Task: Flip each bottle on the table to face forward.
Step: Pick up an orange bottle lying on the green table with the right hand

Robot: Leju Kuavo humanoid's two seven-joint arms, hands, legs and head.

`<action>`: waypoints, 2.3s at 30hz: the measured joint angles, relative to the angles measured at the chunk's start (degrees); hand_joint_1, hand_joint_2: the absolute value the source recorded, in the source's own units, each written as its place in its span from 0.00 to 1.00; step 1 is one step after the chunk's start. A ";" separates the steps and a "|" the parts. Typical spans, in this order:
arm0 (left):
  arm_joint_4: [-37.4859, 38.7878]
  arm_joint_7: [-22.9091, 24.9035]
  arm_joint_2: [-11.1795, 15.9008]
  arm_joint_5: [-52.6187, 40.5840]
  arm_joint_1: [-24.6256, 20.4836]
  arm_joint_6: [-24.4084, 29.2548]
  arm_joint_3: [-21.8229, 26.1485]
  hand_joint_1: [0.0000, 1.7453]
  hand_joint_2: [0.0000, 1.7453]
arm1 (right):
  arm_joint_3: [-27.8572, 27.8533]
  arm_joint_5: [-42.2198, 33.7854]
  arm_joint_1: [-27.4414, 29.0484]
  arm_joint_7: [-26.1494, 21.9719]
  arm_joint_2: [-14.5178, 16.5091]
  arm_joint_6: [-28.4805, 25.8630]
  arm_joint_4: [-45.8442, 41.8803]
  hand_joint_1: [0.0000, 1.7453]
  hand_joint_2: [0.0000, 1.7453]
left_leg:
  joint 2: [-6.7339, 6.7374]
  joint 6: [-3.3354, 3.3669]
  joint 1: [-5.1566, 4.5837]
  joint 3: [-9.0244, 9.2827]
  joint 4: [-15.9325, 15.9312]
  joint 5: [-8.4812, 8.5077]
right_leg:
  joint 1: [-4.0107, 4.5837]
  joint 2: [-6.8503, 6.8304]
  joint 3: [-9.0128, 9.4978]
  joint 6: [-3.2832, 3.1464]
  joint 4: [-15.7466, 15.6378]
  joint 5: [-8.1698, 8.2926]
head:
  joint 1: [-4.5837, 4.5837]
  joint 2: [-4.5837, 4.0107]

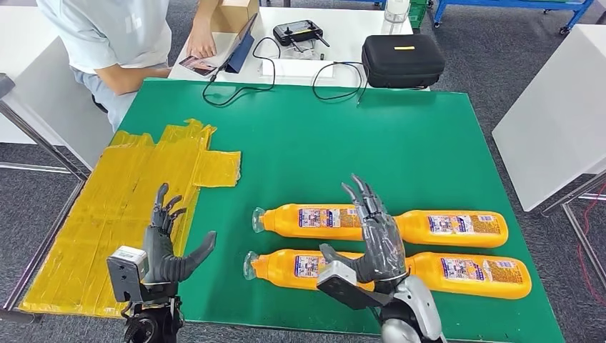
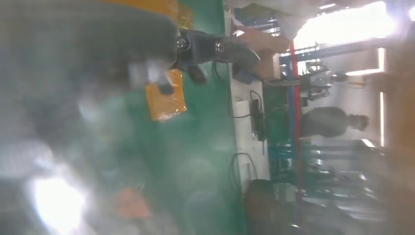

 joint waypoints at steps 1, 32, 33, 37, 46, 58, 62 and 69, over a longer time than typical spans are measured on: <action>0.02 0.24 -0.16 -0.11 -0.09 -0.32 0.15 0.00 1.00 | 0.30 2.36 -0.81 1.47 -0.77 0.76 0.85 0.00 1.00 | 0.00 0.01 0.00 0.00 0.00 0.01 | -0.01 -0.01 0.00 0.00 0.00 0.00 | 0.01 0.00; 8.00 2.23 -2.11 1.42 -6.15 -4.66 -0.35 0.00 1.00 | 8.58 8.62 -22.07 5.59 -5.23 10.51 32.93 0.00 1.00 | -0.01 0.06 -0.02 -0.01 0.03 0.06 | 0.01 -0.02 0.01 0.05 0.01 0.05 | 0.00 0.00; 8.32 2.24 -2.11 1.51 -6.36 -4.67 -0.51 0.00 1.00 | 8.76 8.08 -22.63 5.32 -5.00 10.83 34.41 0.00 1.00 | -0.01 0.06 -0.02 -0.01 0.03 0.06 | 0.01 -0.02 0.02 0.05 0.02 0.05 | 0.00 0.00; 9.46 2.25 -2.11 1.67 -7.01 -4.70 -1.20 0.00 1.00 | 9.33 6.97 -24.52 4.71 -4.04 11.53 39.67 0.00 1.00 | 0.00 0.06 -0.02 -0.01 0.04 0.06 | 0.00 -0.02 0.01 0.05 0.02 0.05 | 0.00 0.00; 11.28 2.28 -2.24 2.10 -7.99 -4.69 -2.09 0.00 1.00 | 9.86 6.69 -28.58 4.81 -1.79 11.77 47.56 0.57 1.00 | 0.03 0.05 -0.01 0.10 0.03 0.05 | 0.02 0.01 0.06 0.04 0.01 0.05 | 0.00 0.00; 12.37 2.28 -2.24 2.73 -8.65 -4.20 -2.93 0.00 1.00 | 10.22 5.77 -30.52 4.64 0.10 8.25 52.36 1.00 1.00 | 0.02 0.05 -0.01 0.24 0.04 0.06 | 0.00 0.00 0.23 0.05 0.01 0.06 | 0.00 0.00; 12.52 2.28 -2.24 2.81 -8.66 -4.06 -2.96 0.00 1.00 | 10.22 5.25 -30.47 4.62 0.27 7.11 52.58 1.00 1.00 | 0.03 0.05 -0.02 0.24 0.04 0.05 | 0.00 0.00 0.22 0.05 0.01 0.06 | 0.00 0.00; 12.54 2.28 -2.24 2.86 -8.66 -3.95 -2.97 0.00 1.00 | 10.12 4.32 -30.31 4.16 0.28 6.47 52.60 1.00 1.00 | 0.03 0.05 -0.01 0.24 0.03 0.05 | 0.01 0.00 0.21 0.04 0.01 0.05 | 0.00 0.00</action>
